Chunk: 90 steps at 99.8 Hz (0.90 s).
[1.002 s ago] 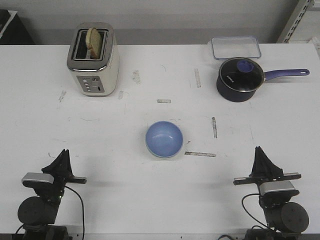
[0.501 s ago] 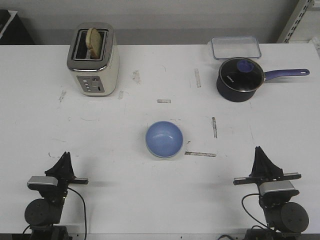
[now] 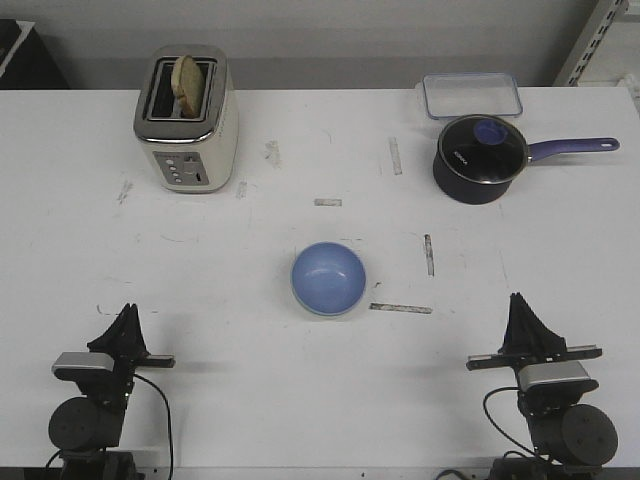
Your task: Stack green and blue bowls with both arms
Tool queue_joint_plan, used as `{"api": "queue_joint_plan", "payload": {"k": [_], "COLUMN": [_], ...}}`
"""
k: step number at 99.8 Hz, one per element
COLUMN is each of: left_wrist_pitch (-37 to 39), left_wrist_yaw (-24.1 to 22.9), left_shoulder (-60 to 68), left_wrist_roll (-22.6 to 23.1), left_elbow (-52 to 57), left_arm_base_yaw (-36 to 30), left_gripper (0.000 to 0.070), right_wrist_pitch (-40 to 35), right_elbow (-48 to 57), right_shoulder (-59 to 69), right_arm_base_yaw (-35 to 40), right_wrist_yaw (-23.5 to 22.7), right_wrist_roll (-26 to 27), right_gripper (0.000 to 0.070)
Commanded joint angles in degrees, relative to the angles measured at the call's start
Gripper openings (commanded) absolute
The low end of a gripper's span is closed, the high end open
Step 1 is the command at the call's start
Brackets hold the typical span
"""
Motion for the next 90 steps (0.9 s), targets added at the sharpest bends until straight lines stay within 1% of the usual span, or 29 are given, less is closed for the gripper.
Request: {"api": "queue_joint_plan", "payload": {"k": [1,68,81,90], "left_wrist_pitch": [0.66,0.66,0.63,0.66], "left_wrist_yaw": [-0.28,-0.26,-0.28,-0.28], "left_shoulder": [-0.11,-0.11,-0.11,-0.11], "left_wrist_roll": [0.15,0.15,0.15,0.15], "left_elbow": [-1.20,-1.20,-1.20,-1.20], "left_arm_base_yaw": [0.13,0.13,0.13,0.13], "left_gripper": [0.0001,0.0001,0.0001,0.0001], "right_wrist_pitch": [0.61,0.61,0.39,2.86], "right_elbow": [0.35,0.35,-0.31,-3.04], "right_shoulder": [-0.11,-0.11,-1.20,-3.13], "right_arm_base_yaw": [0.04,0.04,-0.15,-1.01], "right_wrist_yaw": [-0.02,0.02,1.68,2.05], "right_wrist_roll": [0.09,0.09,0.13,0.15], "right_gripper": [0.0000,0.0000,0.0000,0.0000]}}
